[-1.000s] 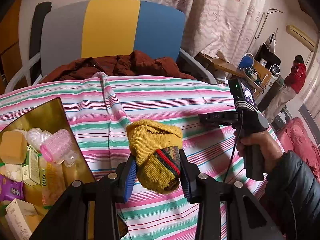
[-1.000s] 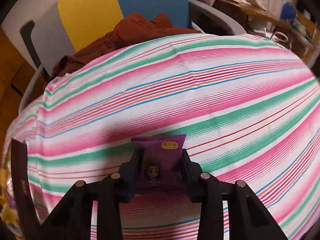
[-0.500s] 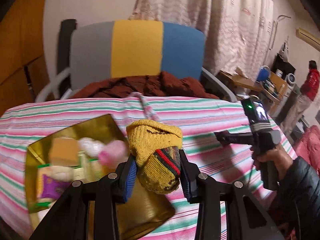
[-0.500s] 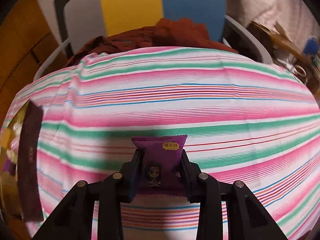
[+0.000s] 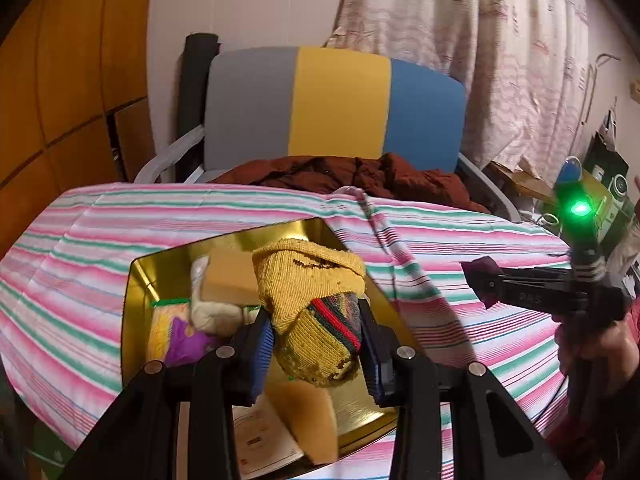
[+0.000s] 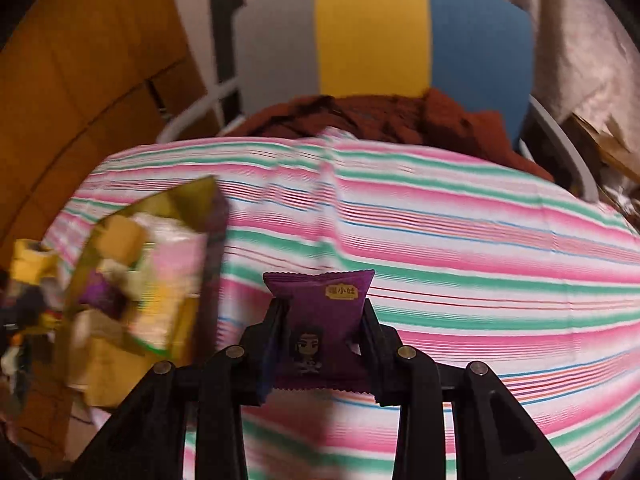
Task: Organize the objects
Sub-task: 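Drop the sock ball in the tray with left tool while right tool drops packet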
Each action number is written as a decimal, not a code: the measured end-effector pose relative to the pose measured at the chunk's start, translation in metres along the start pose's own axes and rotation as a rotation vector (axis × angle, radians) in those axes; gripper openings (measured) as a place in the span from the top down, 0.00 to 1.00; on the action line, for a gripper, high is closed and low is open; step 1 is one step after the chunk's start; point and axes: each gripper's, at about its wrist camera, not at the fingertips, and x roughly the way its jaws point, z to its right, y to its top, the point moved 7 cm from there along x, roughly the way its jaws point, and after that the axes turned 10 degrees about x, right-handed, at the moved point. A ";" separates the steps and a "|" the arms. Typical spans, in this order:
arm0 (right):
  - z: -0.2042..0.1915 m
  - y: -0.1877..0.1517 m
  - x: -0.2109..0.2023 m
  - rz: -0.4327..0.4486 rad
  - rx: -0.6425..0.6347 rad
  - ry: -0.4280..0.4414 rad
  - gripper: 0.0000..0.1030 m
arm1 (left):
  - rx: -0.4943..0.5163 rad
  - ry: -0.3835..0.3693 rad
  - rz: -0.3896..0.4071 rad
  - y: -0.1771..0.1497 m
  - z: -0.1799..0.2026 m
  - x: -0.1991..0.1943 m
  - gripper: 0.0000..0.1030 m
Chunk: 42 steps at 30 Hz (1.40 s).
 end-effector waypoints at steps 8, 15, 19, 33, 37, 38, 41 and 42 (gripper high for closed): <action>-0.081 -0.028 -0.011 0.005 -0.044 0.120 0.65 | -0.069 -0.003 -0.003 -0.015 -0.030 -0.005 0.63; -0.117 -0.050 -0.008 -0.010 -0.081 0.149 0.65 | -0.162 0.036 0.011 -0.035 -0.077 -0.017 0.63; -0.128 -0.063 -0.005 -0.024 -0.124 0.149 0.65 | -0.204 0.068 0.016 -0.047 -0.100 -0.023 0.63; -0.131 -0.067 0.022 -0.039 -0.136 0.094 0.48 | -0.159 0.030 -0.059 -0.028 -0.071 0.029 0.53; -0.128 -0.068 0.024 -0.030 -0.136 0.085 0.37 | -0.134 0.055 -0.063 -0.027 -0.063 0.032 0.42; -0.128 -0.067 0.023 -0.021 -0.134 0.084 0.32 | -0.128 0.068 -0.063 -0.027 -0.062 0.031 0.37; -0.129 -0.063 0.019 0.017 -0.126 0.075 0.21 | -0.120 0.116 -0.066 -0.029 -0.065 0.024 0.32; -0.129 -0.062 0.017 0.029 -0.123 0.070 0.19 | -0.123 0.135 -0.069 -0.029 -0.066 0.021 0.32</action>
